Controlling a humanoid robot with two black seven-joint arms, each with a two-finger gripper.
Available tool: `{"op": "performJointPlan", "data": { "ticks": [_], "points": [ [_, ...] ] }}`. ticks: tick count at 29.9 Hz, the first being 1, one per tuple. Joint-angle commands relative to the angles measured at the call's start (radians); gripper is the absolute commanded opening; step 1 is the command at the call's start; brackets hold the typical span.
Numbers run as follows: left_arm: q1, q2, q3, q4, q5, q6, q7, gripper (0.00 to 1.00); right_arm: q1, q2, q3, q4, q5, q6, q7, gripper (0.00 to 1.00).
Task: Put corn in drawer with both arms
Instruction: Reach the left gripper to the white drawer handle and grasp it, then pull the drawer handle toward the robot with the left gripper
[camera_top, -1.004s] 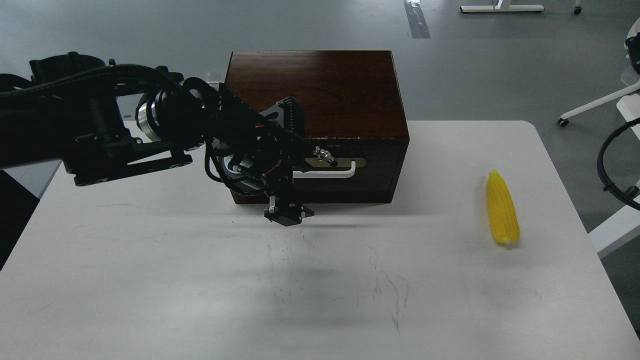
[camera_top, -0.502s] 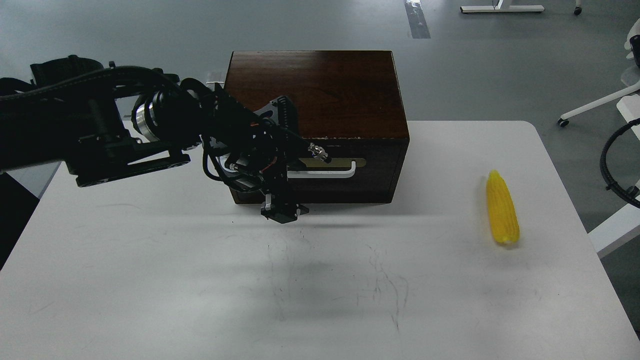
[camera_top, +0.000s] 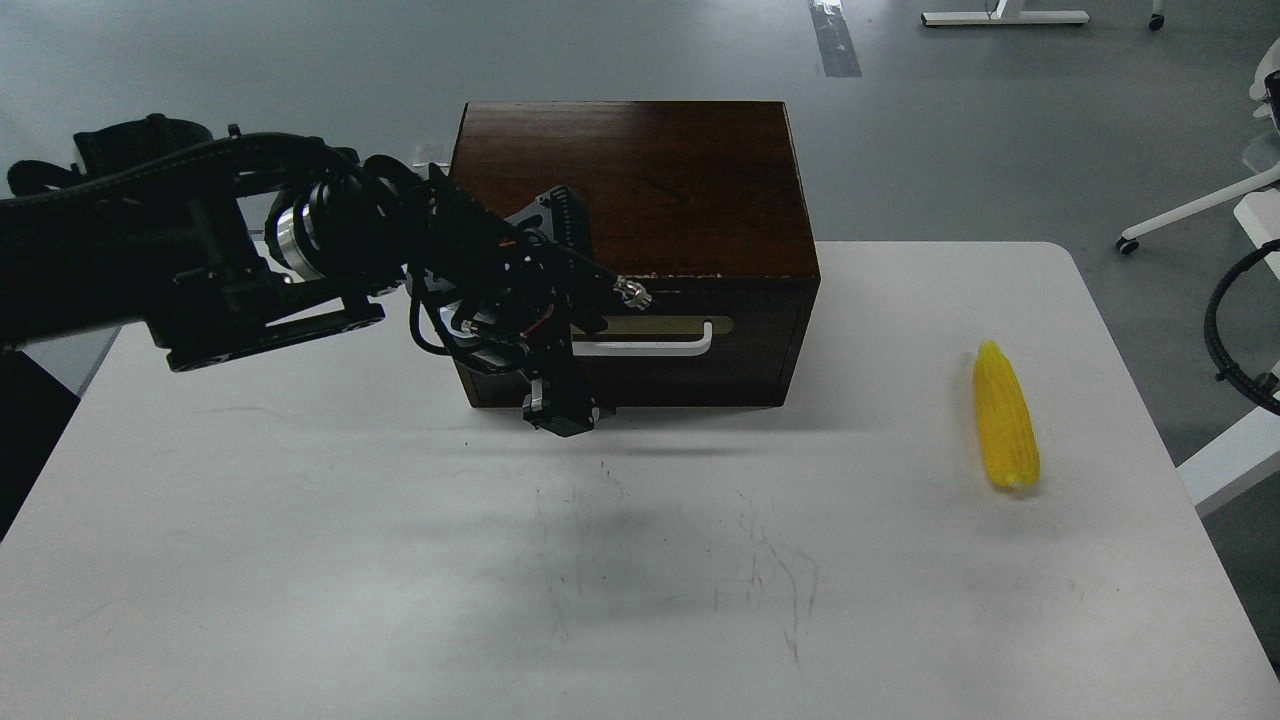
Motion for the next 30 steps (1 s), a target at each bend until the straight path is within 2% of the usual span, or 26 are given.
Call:
{"op": "performJointPlan", "data": {
  "ticks": [1, 30],
  "points": [
    [0.006, -0.003, 0.007, 0.000, 0.028, 0.004, 0.000, 0.88, 0.000, 0.000, 0.000, 0.000, 0.000, 0.000, 0.000, 1.00],
    [-0.001, -0.034, 0.039, -0.080, 0.036, -0.003, 0.000, 0.89, 0.001, -0.029, 0.000, 0.000, 0.000, 0.000, 0.000, 1.00]
  ]
}}
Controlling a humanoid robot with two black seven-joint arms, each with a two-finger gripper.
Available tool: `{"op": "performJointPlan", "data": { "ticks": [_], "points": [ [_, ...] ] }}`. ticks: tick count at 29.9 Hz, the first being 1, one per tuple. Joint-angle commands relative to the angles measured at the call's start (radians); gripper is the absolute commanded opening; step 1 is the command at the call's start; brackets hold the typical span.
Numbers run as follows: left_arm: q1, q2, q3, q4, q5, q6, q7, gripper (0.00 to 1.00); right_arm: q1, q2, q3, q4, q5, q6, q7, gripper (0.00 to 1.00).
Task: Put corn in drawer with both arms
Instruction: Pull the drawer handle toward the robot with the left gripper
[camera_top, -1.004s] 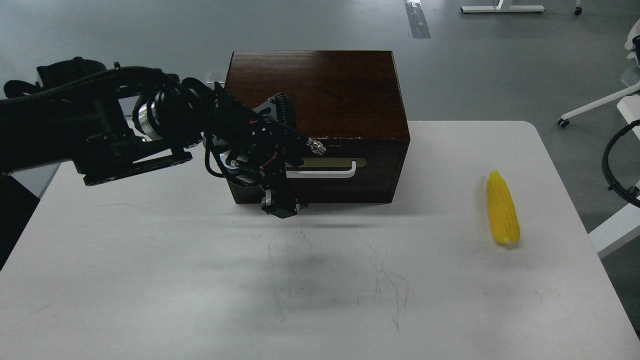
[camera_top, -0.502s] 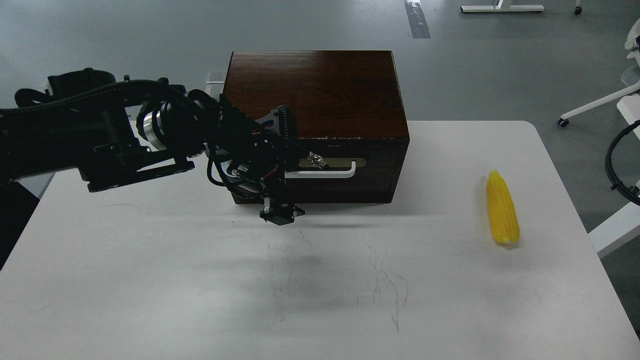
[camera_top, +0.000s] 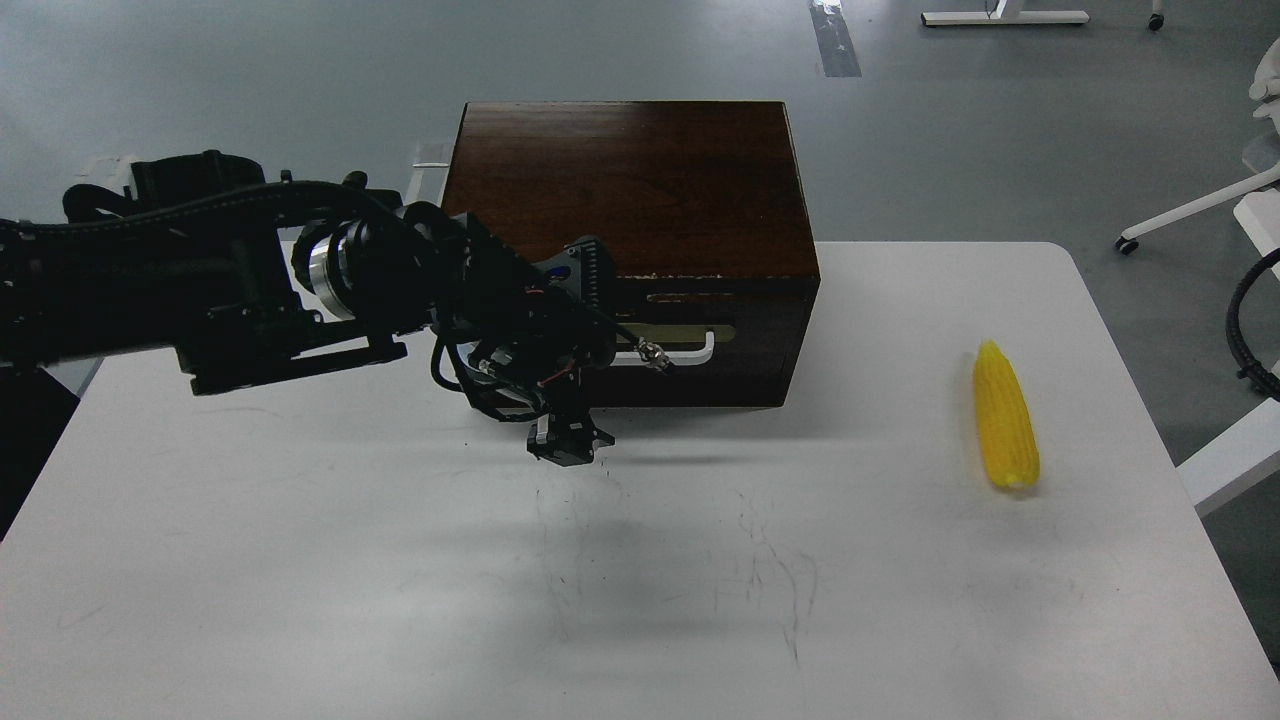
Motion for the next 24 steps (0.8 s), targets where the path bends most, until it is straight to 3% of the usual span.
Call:
{"op": "performJointPlan", "data": {
  "ticks": [1, 24],
  "points": [
    [-0.003, 0.004, 0.000, -0.026, -0.001, -0.006, 0.000, 0.89, -0.001, -0.002, 0.000, 0.000, 0.000, 0.000, 0.000, 1.00],
    [-0.020, 0.002, -0.003, -0.103, -0.004, -0.023, 0.000, 0.89, -0.001, -0.006, 0.000, 0.000, 0.000, 0.000, 0.000, 1.00]
  ]
}}
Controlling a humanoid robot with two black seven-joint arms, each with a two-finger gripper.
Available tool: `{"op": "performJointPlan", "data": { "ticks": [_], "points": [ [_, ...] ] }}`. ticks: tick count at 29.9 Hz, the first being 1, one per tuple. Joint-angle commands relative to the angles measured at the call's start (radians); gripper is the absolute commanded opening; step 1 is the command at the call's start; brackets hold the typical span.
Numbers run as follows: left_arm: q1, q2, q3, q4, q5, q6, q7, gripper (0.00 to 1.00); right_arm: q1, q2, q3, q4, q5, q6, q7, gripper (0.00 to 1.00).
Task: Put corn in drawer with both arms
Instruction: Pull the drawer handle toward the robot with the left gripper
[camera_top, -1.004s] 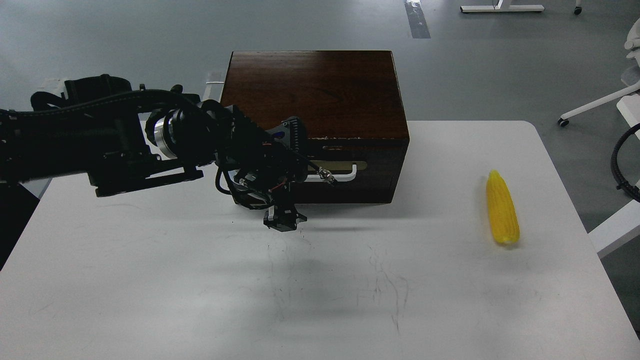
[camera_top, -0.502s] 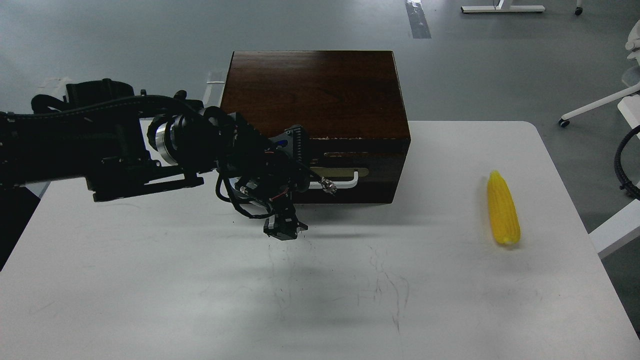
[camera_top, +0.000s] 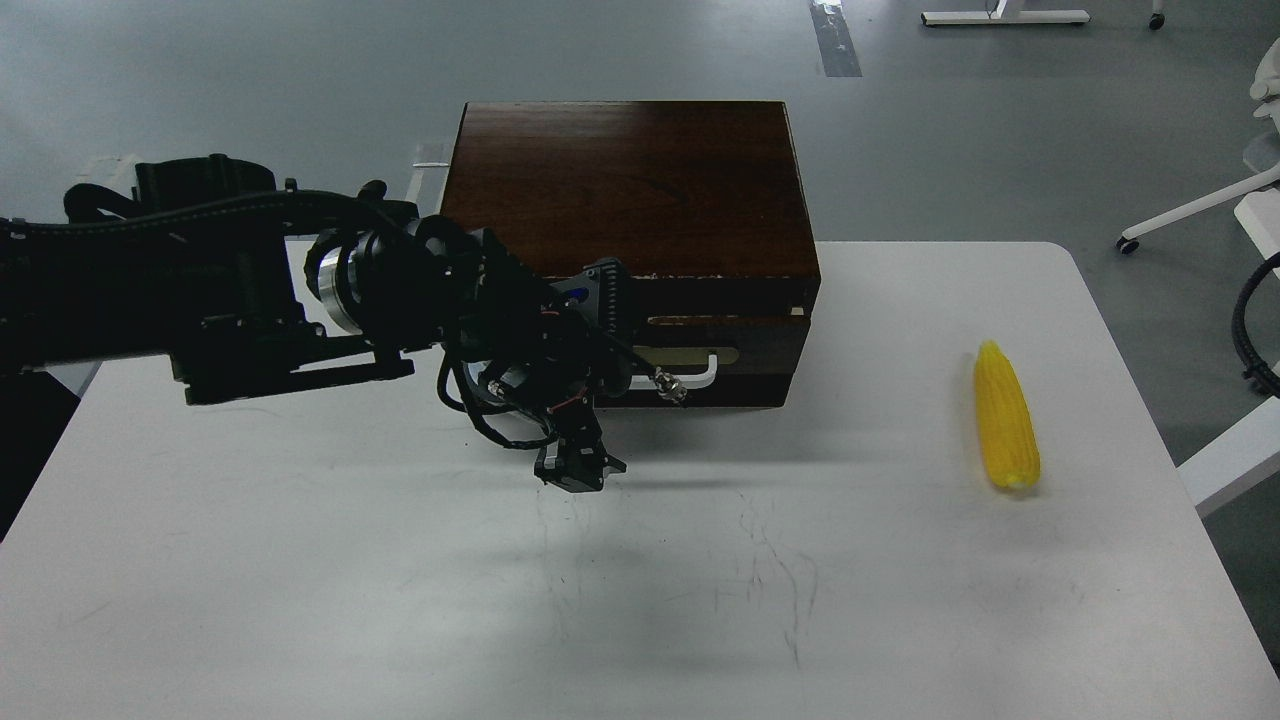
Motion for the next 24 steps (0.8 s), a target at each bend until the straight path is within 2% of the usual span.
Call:
{"op": "performJointPlan", "data": {
  "ticks": [1, 24],
  "points": [
    [0.005, -0.002, 0.000, -0.006, -0.001, -0.001, 0.001, 0.89, -0.002, 0.000, -0.001, -0.001, 0.000, 0.000, 0.000, 1.00],
    [-0.001, 0.000, -0.001, -0.051, -0.001, -0.001, 0.001, 0.90, -0.002, 0.000, -0.003, -0.015, 0.000, 0.000, 0.000, 1.00]
  ]
}}
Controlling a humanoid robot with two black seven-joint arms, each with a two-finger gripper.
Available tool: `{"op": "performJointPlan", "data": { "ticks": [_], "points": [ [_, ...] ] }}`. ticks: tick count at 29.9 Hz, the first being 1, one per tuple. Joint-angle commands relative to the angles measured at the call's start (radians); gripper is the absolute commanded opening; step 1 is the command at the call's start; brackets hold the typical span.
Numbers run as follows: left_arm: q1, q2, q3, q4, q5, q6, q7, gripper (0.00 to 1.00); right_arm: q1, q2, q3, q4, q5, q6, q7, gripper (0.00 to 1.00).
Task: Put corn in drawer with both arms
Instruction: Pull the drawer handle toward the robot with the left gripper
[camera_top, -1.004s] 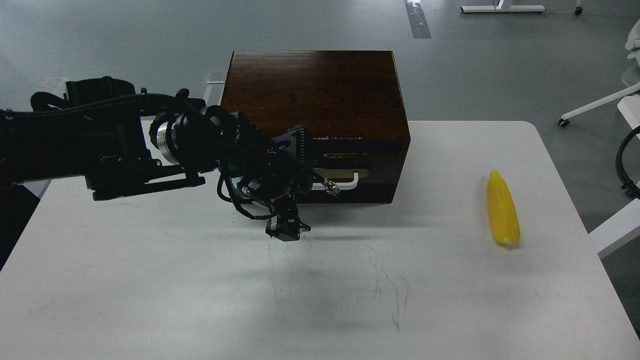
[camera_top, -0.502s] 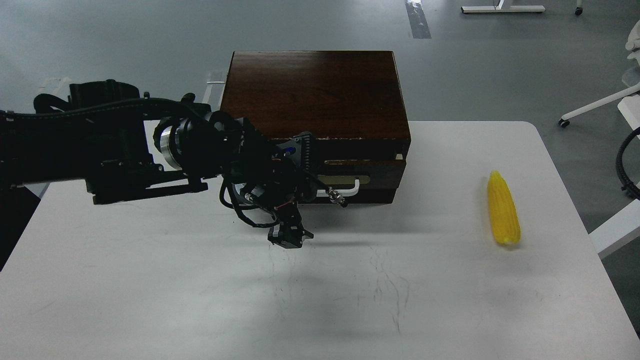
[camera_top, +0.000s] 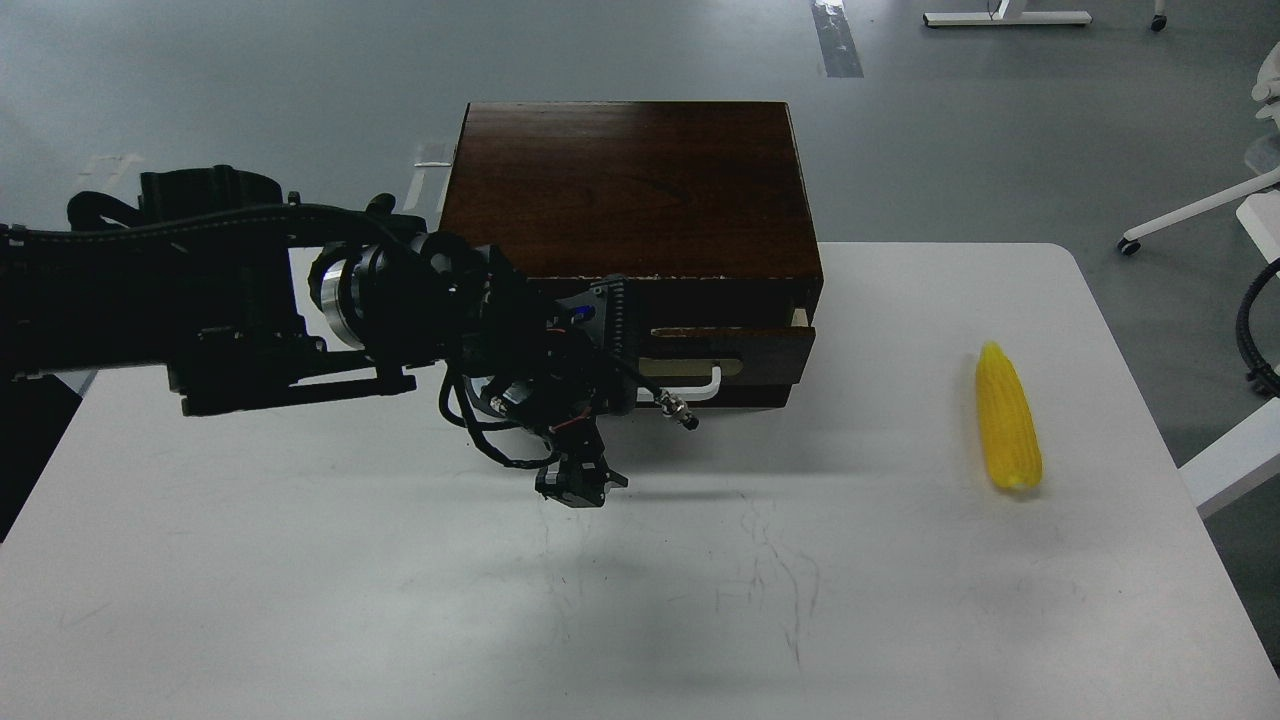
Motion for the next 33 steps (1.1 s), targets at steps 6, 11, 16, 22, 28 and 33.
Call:
{"op": "performJointPlan", "data": {
  "ticks": [6, 11, 16, 22, 28, 33],
  "points": [
    [-0.002, 0.003, -0.009, -0.052, -0.005, 0.000, 0.000, 0.90, 0.000, 0.000, -0.002, -0.001, 0.000, 0.000, 0.000, 1.00],
    [-0.008, 0.000, -0.010, -0.058, -0.005, 0.000, 0.000, 0.90, 0.000, 0.000, -0.002, -0.001, 0.000, 0.000, 0.000, 1.00],
    [-0.009, -0.001, -0.010, -0.063, -0.005, 0.000, 0.000, 0.91, 0.000, 0.000, -0.002, -0.001, 0.000, 0.000, 0.000, 1.00],
    [-0.009, 0.003, -0.013, -0.095, -0.005, 0.000, 0.000, 0.92, 0.000, 0.000, -0.002, -0.008, 0.000, 0.000, 0.000, 1.00],
    [-0.014, 0.005, -0.015, -0.103, -0.006, 0.000, 0.000, 0.93, 0.000, 0.000, -0.002, -0.011, 0.000, 0.000, 0.000, 1.00],
    [-0.025, 0.005, -0.017, -0.103, -0.008, 0.000, 0.000, 0.93, 0.000, 0.000, -0.002, -0.013, 0.000, 0.000, 0.000, 1.00]
  ]
}}
